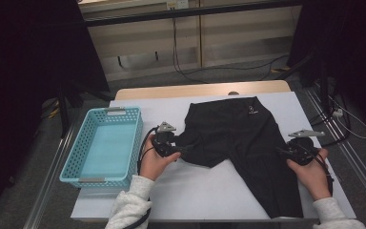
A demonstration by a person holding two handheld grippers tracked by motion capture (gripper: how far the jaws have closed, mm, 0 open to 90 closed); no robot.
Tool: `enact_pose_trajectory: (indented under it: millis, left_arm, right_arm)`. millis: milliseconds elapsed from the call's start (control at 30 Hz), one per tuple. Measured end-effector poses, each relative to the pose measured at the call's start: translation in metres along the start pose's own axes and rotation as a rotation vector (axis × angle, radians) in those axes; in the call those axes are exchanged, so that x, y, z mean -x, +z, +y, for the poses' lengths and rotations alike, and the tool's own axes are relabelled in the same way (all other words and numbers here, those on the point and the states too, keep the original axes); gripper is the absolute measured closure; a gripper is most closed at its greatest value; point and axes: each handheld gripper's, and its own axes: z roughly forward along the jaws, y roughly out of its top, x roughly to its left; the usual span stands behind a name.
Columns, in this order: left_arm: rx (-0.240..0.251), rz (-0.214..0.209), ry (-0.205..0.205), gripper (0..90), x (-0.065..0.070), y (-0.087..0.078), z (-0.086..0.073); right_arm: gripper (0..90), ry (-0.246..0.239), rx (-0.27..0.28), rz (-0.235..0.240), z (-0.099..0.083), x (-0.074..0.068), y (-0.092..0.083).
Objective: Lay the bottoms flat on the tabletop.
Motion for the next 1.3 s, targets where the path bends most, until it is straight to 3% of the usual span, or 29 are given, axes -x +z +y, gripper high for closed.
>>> enact_pose_trajectory:
  millis: [67,100,133,200,267,433,500,600,667,800,900,1033,1200,1300]
  left_arm:
    - [-0.002,-0.001,0.001,24.9,0.0,0.0,0.0]
    - [0.0,-0.001,0.001,24.9,0.0,0.0,0.0]
    - [0.001,0.0,0.001,24.9,0.0,0.0,0.0]
    - [0.006,0.001,0.001,24.9,0.0,-0.001,0.0]
    - [0.009,0.0,0.001,25.3,0.0,-0.001,0.0]
    - [0.021,0.001,0.005,27.0,-0.001,-0.002,0.0]
    - [0.029,-0.001,0.009,28.6,-0.001,-0.003,0.0]
    - [0.035,-0.008,0.018,31.3,0.0,-0.002,0.0]
    - [0.038,-0.014,0.024,33.8,0.003,0.001,0.0]
    - [0.051,0.024,0.048,42.1,0.003,0.006,0.0]
    - [0.025,0.01,-0.006,52.7,0.001,0.009,-0.002]
    - [0.005,0.02,-0.013,65.7,0.001,0.015,-0.004]
    - [-0.032,0.002,-0.031,86.5,0.001,0.018,-0.003]
    - [-0.037,-0.015,-0.041,89.6,0.004,0.014,-0.002]
  right_arm:
    - [57.6,0.022,0.012,0.011,-0.003,0.003,0.0]
    - [63.3,0.024,0.013,0.017,-0.003,0.004,0.0]
    - [76.7,0.025,0.009,0.033,-0.003,0.005,-0.001]
    - [89.1,0.019,0.006,0.063,-0.004,0.007,-0.002]
    - [90.0,0.031,0.006,0.08,-0.004,0.01,-0.002]
    - [90.0,0.016,0.007,0.037,-0.004,0.015,-0.003]
    - [88.4,-0.009,0.014,0.025,-0.003,0.013,-0.004]
    - [78.1,-0.028,0.024,0.017,0.0,0.008,-0.004]
    - [70.4,-0.028,0.035,0.033,0.003,0.004,-0.005]
    - [60.1,-0.044,0.067,0.075,0.009,-0.008,-0.008]
    - [55.0,-0.052,0.074,0.12,0.012,-0.02,-0.009]
    - [50.8,-0.093,0.07,0.158,0.014,-0.037,-0.005]
    - [46.6,-0.123,0.085,0.2,0.015,-0.051,-0.006]
    - [46.4,-0.132,0.1,0.241,0.017,-0.061,-0.008]
